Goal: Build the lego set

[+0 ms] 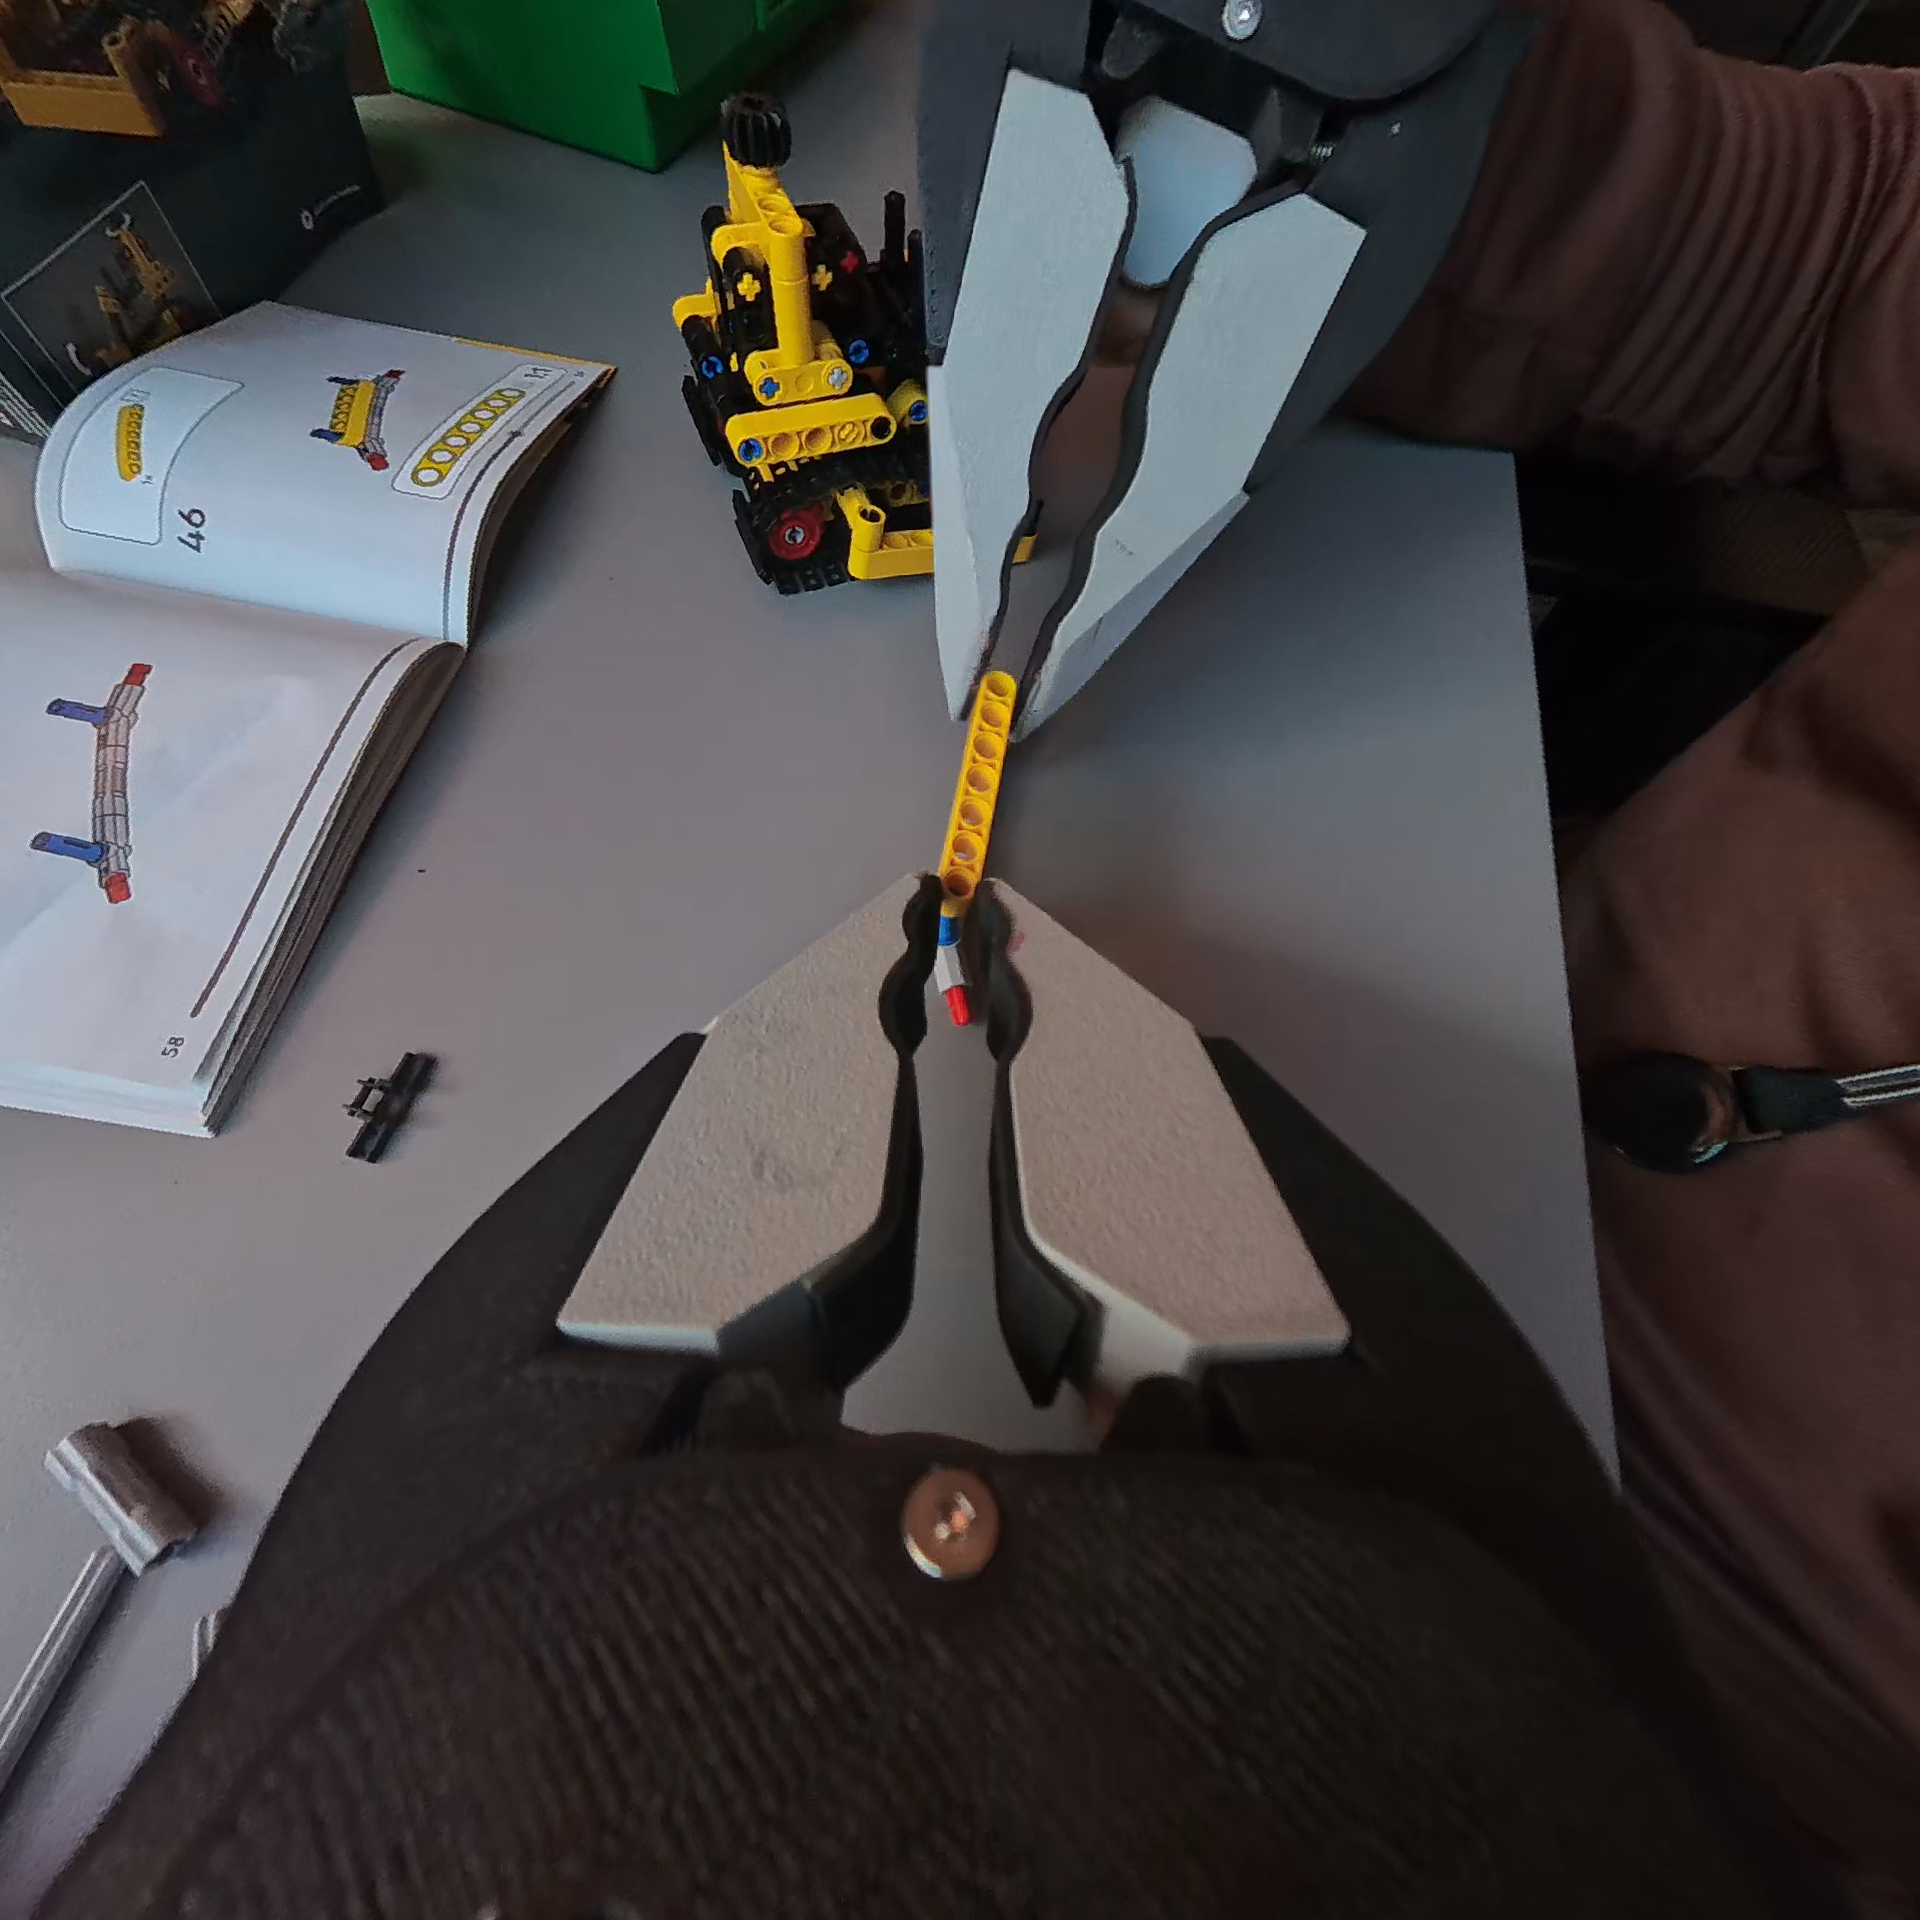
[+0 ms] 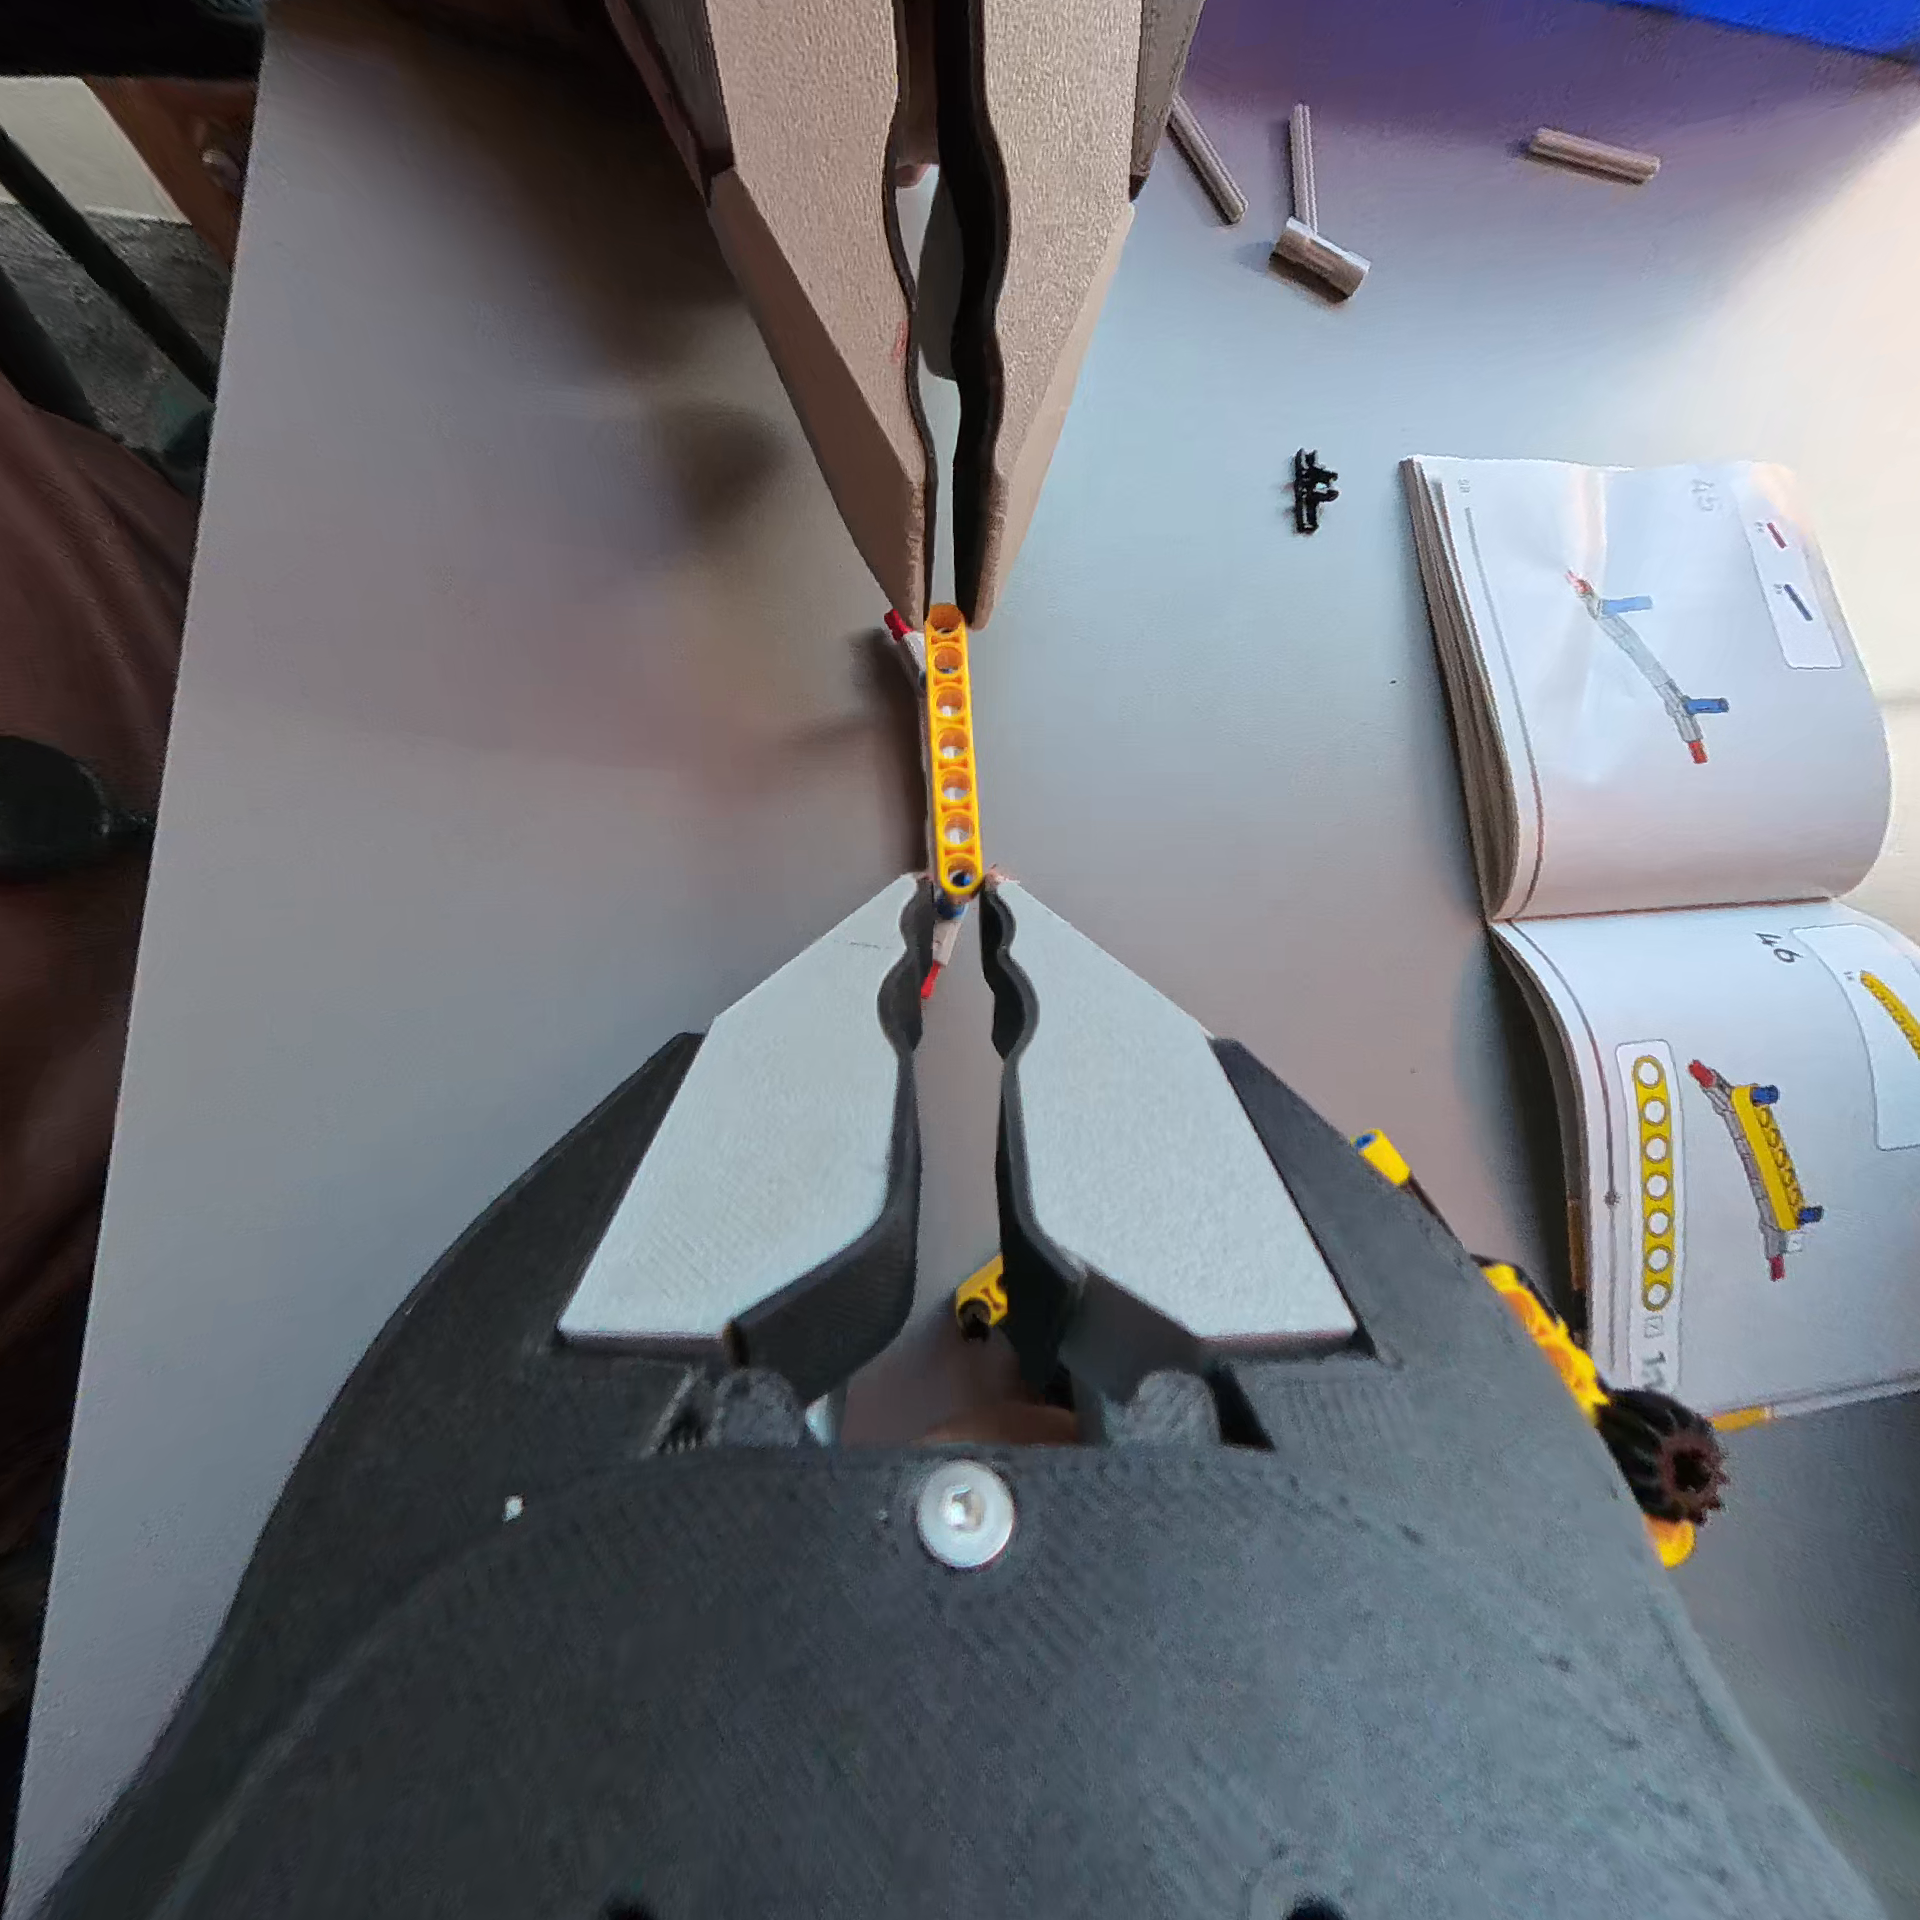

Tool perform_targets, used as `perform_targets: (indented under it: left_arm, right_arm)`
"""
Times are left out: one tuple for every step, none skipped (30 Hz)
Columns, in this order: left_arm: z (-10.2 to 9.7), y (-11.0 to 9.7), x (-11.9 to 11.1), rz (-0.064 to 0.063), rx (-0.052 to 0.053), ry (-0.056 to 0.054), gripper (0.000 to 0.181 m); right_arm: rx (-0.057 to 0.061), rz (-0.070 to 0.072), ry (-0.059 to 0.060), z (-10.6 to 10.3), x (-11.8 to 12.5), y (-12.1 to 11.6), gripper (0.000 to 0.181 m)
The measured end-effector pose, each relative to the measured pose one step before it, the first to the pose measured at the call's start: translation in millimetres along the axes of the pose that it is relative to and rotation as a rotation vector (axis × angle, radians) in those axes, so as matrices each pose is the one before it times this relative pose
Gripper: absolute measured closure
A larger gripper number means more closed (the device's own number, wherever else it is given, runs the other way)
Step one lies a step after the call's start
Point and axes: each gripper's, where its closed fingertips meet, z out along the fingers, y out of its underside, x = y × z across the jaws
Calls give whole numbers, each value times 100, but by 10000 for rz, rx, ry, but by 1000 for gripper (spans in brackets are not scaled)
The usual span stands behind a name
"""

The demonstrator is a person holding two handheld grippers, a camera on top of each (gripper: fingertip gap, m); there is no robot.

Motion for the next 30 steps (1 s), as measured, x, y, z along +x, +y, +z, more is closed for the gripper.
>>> perform_targets:
  left_arm:
    - [-2,-9,-39,-24,6,-15,178]
    - [-7,-7,-54,-28,7,-21,178]
    - [-9,-2,-34,-21,5,-14,178]
    - [2,7,49,17,-6,29,178]
    - [18,2,52,38,-8,15,178]
    - [3,-3,30,34,-5,-3,178]
    - [5,2,16,15,-1,-6,178]
    - [2,-5,-23,-8,3,-11,178]
    - [-8,-3,-33,-21,6,-14,178]
    - [0,-1,3,-7,0,9,178]
    - [14,9,22,13,-5,12,178]
    - [-2,-4,24,18,-3,0,178]
    - [4,2,12,14,-3,0,178]
    - [0,1,-3,-1,0,-2,178]
    - [-5,2,5,-3,1,8,178]
    - [0,0,-7,1,0,-5,178]
    - [10,0,21,14,-3,1,178]
    - [9,1,11,19,-4,-3,178]
    - [-2,5,7,8,-3,-1,178]
    - [0,-1,-4,-10,0,2,178]
    - [0,-1,5,-7,-1,10,178]
    - [3,-9,-10,-23,5,2,178]
    - [42,-21,28,-54,1,22,178]
    - [42,-27,61,-18,1,28,178]
    - [40,-20,50,11,-2,14,178]
    - [29,-12,41,12,-2,9,178]
    - [12,-6,-1,0,0,-11,178]
    - [7,-4,2,4,1,-2,178]
    - [1,1,-5,8,1,-10,178]
    - [2,-2,-5,2,3,-13,178]
  right_arm:
    - [-15,-63,117,-85,127,127,175]
    - [-4,1,20,-57,29,111,175]
    - [3,31,-12,-44,-4,71,175]
    - [-2,13,20,-43,46,56,175]
    - [-4,-17,38,-79,56,57,175]
    - [40,-27,44,-131,63,-37,175]
    - [89,-1,17,-143,49,-136,174]
    - [135,32,-29,-145,5,-215,173]
    - [159,42,-96,-98,-118,-275,173]
    - [100,17,-89,-44,-131,-197,173]
    - [13,-11,14,10,-4,-69,174]
    - [-40,-30,46,61,42,43,174]
    - [-62,3,41,100,64,102,174]
    - [-50,53,-12,121,3,113,175]
    - [-24,37,-77,96,-95,100,177]
    - [23,-21,-19,26,-42,24,177]
    - [10,-49,26,-19,-3,11,177]
    - [15,-27,2,-36,-25,-14,177]
    - [49,13,-31,-59,-45,-59,178]
    - [83,44,-3,-93,45,-120,177]
    - [138,60,33,-109,118,-208,175]
    - [119,50,-35,-99,10,-198,175]
    - [14,16,-52,-27,-32,-30,176]
    - [-55,-21,23,42,43,97,177]
    - [-47,-22,15,71,20,102,177]
    - [-38,-1,-21,47,-45,91,176]
    - [-28,4,-6,35,-9,71,177]
    - [4,-18,6,-3,8,12,177]
    - [-3,-25,11,5,9,7,177]
    - [-6,-30,22,6,20,6,177]
